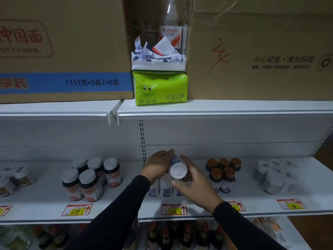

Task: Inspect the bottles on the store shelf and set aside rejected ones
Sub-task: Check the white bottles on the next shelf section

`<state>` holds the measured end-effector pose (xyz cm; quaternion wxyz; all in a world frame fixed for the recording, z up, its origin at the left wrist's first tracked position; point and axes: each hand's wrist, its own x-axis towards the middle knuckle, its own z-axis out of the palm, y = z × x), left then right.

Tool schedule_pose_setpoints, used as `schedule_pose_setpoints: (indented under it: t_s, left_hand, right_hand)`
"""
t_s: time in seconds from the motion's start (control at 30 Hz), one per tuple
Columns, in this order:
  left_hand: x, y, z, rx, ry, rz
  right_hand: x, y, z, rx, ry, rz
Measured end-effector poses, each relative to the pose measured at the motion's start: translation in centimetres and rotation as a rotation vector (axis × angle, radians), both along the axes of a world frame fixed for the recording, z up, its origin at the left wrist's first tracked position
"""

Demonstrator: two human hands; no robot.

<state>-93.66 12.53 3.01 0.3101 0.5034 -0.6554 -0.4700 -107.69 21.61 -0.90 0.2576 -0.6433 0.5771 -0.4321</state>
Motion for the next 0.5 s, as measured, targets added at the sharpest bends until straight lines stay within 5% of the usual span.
schedule_pose_setpoints:
  t_s: [0.3, 0.5]
  left_hand:
    - [0.43, -0.06, -0.12, 0.207, -0.032, 0.024]
    - [0.48, -0.18, 0.02, 0.09, 0.183, -0.028]
  right_hand:
    - [-0.13, -0.12, -0.33, -0.004, 0.039, -0.003]
    - [-0.39, -0.33, -0.62, 0.03, 0.012, -0.023]
